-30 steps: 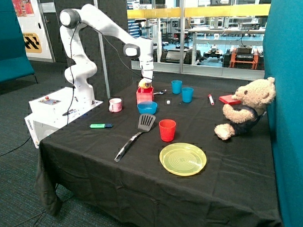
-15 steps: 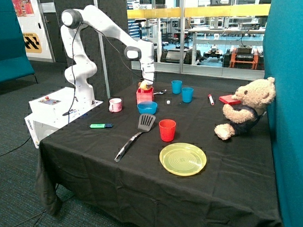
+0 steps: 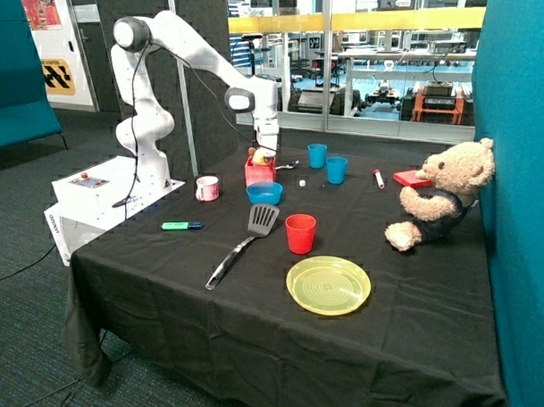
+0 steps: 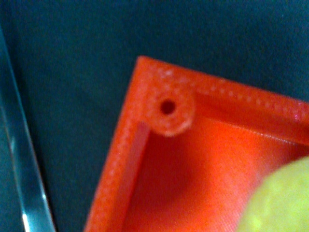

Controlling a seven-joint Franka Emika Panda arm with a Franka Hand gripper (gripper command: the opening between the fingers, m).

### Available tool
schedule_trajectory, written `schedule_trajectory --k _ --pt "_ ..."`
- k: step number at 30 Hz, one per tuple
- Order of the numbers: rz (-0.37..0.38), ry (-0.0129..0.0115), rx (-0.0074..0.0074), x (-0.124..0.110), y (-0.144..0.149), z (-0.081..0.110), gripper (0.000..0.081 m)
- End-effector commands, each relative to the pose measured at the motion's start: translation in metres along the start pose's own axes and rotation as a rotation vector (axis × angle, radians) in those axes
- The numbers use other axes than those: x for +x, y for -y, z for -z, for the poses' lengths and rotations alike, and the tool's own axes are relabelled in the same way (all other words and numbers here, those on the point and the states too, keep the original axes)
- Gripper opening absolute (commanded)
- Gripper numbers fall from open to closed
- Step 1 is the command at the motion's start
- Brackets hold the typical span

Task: Put the ball in the red pot

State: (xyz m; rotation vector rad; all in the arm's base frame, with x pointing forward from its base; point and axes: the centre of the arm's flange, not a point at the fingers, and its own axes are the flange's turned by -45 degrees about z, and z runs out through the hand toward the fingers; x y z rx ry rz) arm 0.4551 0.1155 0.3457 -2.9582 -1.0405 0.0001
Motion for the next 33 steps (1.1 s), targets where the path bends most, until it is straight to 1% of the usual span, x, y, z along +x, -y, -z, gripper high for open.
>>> schedule_trajectory --k 1,10,11,12,13,14,15,16,17,18,20,22,33 --pt "-0.011 0.0018 -0.0054 -0.002 -0.004 -0.011 0.0000" --pt "-0.011 0.0018 -0.0054 -0.005 -0.006 -0.015 0.0000" --pt "-0.004 0.0018 -0.0054 -0.005 -0.005 -0.015 0.0077" --pt "-0.001 0.0018 -0.0054 -0.005 -0.005 -0.014 0.0216" --pt "0.001 0.0018 -0.0054 -0.006 -0.005 -0.014 0.0385" --pt "0.001 0.0018 -0.0054 -0.006 -0.005 -0.013 0.0510" --pt "0.002 0.0018 -0.0054 -0.007 -0.005 -0.012 0.0611" --pt "0.003 0.0018 -0.0054 -0.007 -0.005 -0.012 0.0693" --pt "0.004 0.0018 -0.0054 -0.008 -0.005 -0.011 0.0747" --pt "0.006 0.0019 -0.0054 -0.008 -0.005 -0.011 0.0776" --pt "0.011 0.0019 -0.0054 -0.008 -0.005 -0.010 0.0799" --pt "0.013 0.0019 -0.0054 -0.009 -0.005 -0.009 0.0806" --pt "0.029 0.0019 -0.0054 -0.012 -0.001 -0.005 0.0805"
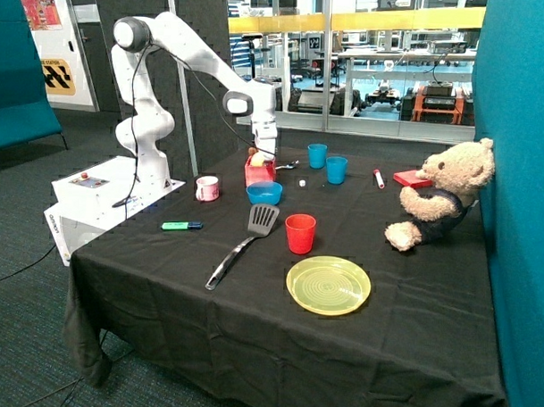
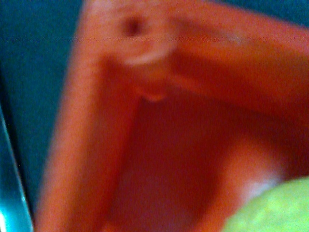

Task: Put the ball in the red pot

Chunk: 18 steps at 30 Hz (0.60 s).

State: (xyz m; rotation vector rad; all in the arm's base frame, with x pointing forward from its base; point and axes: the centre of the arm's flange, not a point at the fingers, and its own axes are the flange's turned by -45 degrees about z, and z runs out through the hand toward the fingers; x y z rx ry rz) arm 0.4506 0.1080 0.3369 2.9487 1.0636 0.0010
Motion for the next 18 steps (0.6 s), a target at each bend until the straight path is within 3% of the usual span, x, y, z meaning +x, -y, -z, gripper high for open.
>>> schedule_trajectory --k 1,10,13,18 --pt "0.014 -0.0018 0.0067 -0.003 0.002 0.005 0.0801" --pt "0.029 -0.0018 0.0067 -0.001 0.006 0.010 0.0739" --pt "0.033 -0.0018 0.0067 0.000 0.008 0.013 0.0799" --pt "0.035 -0.0018 0.0067 0.002 0.010 0.018 0.0808"
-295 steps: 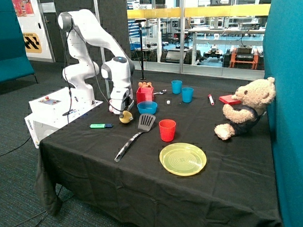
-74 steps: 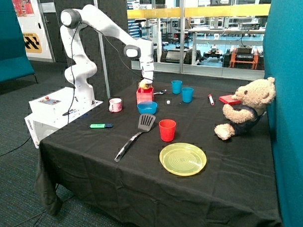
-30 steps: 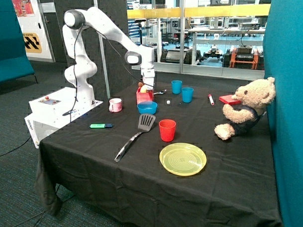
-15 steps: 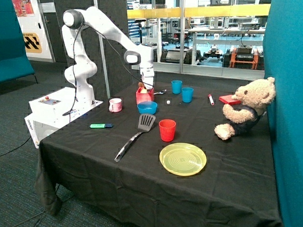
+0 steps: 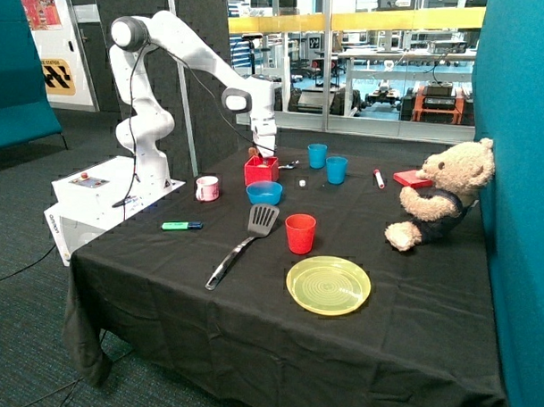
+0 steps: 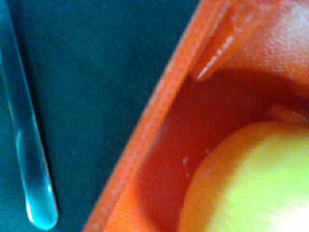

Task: Put the ball in the red pot

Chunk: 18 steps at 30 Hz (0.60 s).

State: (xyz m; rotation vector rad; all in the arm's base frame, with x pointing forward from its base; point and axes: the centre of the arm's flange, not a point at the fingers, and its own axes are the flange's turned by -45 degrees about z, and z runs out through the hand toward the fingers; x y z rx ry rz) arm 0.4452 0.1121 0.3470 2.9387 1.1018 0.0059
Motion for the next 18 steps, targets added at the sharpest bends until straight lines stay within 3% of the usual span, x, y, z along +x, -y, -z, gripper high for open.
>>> schedule_trajectory --k 1,6,7,18 --pt "0.011 0.0024 0.0043 0.004 0.003 0.009 0.0808" --pt "0.010 0.0024 0.0043 0.006 0.001 0.016 0.0808" --pt "0.010 0.0024 0.0043 0.006 0.000 0.019 0.0766" --pt "-0.006 0.0025 0.0043 -0.005 -0.015 0.044 0.0647"
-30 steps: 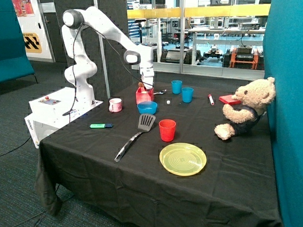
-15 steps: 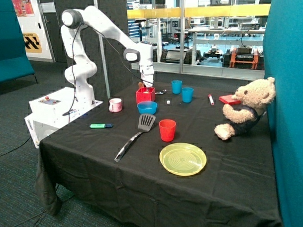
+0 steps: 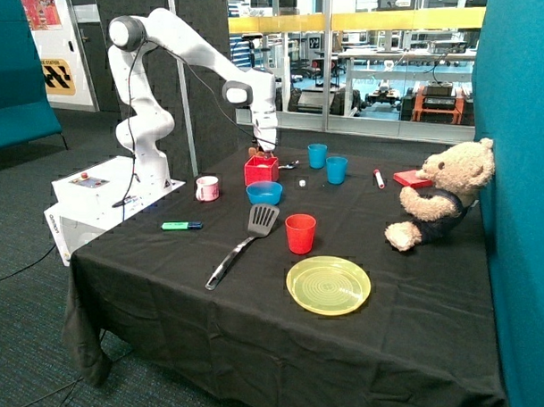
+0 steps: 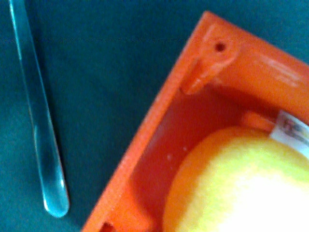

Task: Put the ball in the red pot

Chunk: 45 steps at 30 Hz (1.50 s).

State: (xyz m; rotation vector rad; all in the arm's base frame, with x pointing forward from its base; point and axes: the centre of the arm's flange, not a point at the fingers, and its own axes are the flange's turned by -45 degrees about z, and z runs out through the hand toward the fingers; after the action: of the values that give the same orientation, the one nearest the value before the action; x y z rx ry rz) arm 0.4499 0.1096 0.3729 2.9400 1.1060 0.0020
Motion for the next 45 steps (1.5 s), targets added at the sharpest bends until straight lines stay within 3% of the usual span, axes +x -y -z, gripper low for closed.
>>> schedule_trajectory --k 1,6,13,20,24,29,31,33,45 --pt "-0.008 0.0010 0.0009 -0.010 -0.012 0.020 0.0634" --pt "-0.015 0.0011 0.0009 -0.024 -0.019 0.031 0.0612" --pt "-0.051 0.0011 0.0009 -0.050 -0.038 0.049 0.0522" --pt "-0.084 0.0011 0.0009 -0.075 -0.055 0.050 0.0463" --pt "-0.093 0.0011 0.0008 -0.086 -0.062 0.046 0.0490" --pt "-0.108 0.0011 0.0008 -0.091 -0.070 0.041 0.0569" --pt "-0.112 0.0011 0.0008 -0.092 -0.075 0.040 0.0499" --pt "-0.116 0.0011 0.0008 -0.091 -0.079 0.039 0.0482" --pt "-0.109 0.0011 0.0008 -0.079 -0.092 0.036 0.0508"
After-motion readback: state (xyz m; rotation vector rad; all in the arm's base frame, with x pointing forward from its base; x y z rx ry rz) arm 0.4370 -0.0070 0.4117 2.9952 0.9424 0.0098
